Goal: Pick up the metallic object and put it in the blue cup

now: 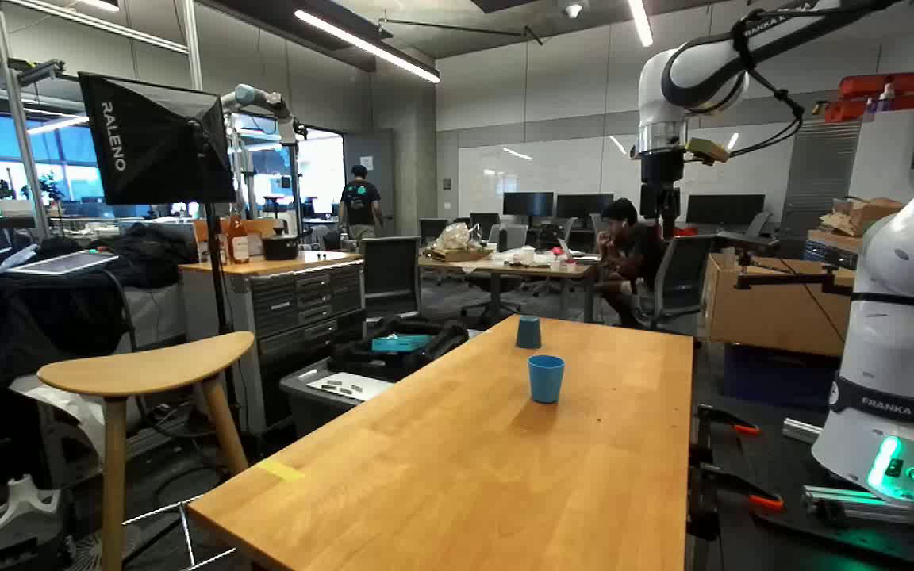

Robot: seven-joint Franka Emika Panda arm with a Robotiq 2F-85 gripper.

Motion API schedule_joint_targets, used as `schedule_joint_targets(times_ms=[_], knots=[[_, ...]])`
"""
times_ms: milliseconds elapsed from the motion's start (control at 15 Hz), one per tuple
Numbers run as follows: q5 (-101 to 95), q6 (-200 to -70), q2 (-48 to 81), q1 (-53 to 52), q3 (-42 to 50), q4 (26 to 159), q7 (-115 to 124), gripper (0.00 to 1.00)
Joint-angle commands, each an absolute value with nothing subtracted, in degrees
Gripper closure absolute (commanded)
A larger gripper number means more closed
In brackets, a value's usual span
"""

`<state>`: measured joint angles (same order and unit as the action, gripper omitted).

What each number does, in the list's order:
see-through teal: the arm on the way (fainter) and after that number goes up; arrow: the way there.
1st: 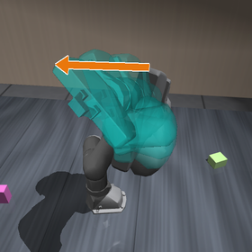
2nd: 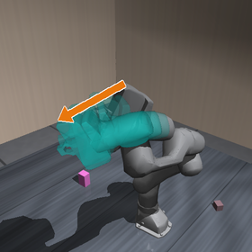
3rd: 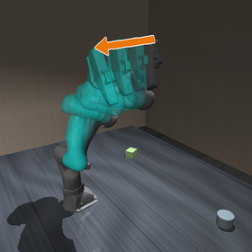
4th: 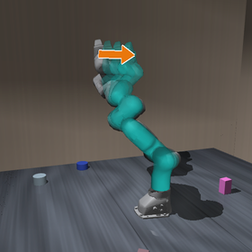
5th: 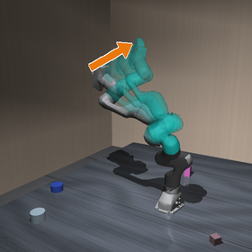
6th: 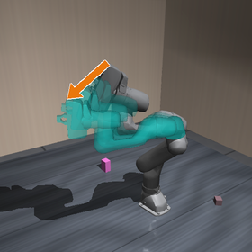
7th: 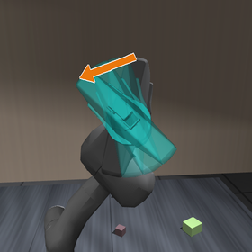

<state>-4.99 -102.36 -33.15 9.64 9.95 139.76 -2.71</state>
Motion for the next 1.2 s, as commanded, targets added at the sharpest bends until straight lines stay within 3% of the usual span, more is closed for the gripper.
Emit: schedule_joint_targets(times_ms=[0, 267, 733, 1133], knots=[[-4.92, -102.34, -33.11, 9.79, 9.84, 139.49, -2.78, 0.0], [-3.95, -107.1, -28.7, 9.78, 9.45, 138.94, 0.43, 0.0], [-0.88, -124.41, -3.48, 9.66, 8.59, 131.06, 13.02, 0.0], [3.18, -131.45, 19.16, 8.77, 8.93, 117.8, 18.19, 0.0]])
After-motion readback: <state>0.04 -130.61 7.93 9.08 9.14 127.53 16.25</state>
